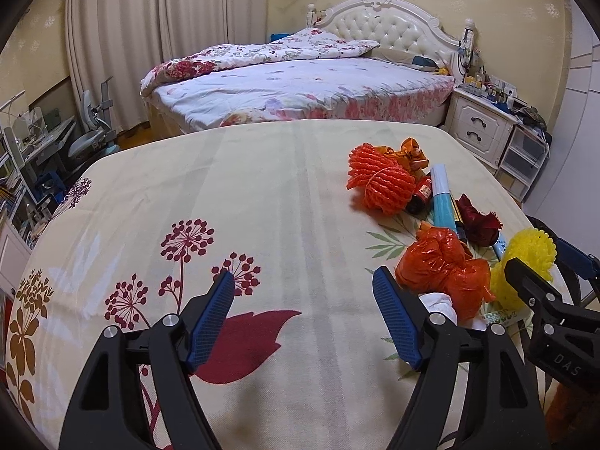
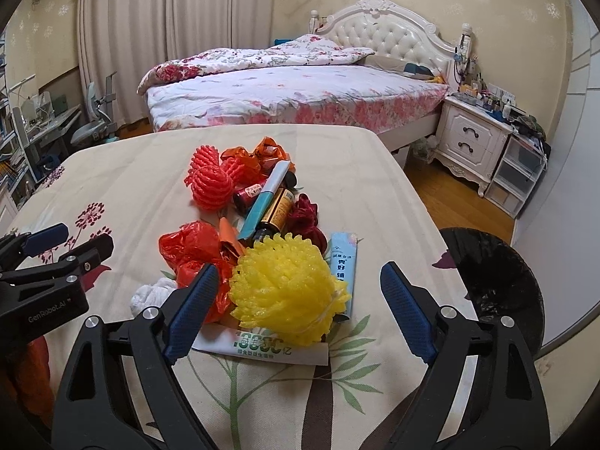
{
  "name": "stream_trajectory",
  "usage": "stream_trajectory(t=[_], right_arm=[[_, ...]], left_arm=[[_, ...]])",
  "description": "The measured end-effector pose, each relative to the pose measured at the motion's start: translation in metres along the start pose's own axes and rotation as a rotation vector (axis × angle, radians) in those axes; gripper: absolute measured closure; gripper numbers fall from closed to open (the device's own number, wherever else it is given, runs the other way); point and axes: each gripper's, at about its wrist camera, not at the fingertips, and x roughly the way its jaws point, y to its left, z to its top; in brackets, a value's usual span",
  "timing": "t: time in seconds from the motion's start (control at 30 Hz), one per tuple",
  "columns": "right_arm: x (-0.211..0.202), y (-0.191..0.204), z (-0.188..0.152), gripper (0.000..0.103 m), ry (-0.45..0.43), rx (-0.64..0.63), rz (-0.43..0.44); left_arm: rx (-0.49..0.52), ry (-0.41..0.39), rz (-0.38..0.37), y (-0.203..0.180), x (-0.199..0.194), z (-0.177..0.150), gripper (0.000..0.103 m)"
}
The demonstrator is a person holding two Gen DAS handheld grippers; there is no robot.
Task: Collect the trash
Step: 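Reach the right gripper to the yellow mesh ball and close on it, then close the left gripper on the red plastic bag while the right lifts the yellow ball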
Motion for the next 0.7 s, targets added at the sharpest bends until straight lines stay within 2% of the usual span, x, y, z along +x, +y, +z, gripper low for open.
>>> stream_trajectory(t=[0.1,0.2,0.4,0.7], right_arm=[[0.007,-0.005,0.0,0.052,0.027,0.015,0.023],[0.005,-0.012,-0.001,0.053,0.025,0.037,0.036],[-0.011,-0.032,0.005,0.054,-0.026,0.058,-0.007],[-0.016,-0.067,0.004,0.053,-0.044,0.116,-0.046]], left_arm=[[0.008,-0.001,-0.008,-0.005,0.002,0.005,0.028],[0.017,0.004,-0.023,-0.01,0.006,0.008,0.027],[0.042,0.009,-0.06,-0.03,0.003,0.009,0.027],[0.114,0.02,-0.099,-0.073,0.012,0.013,0.027]])
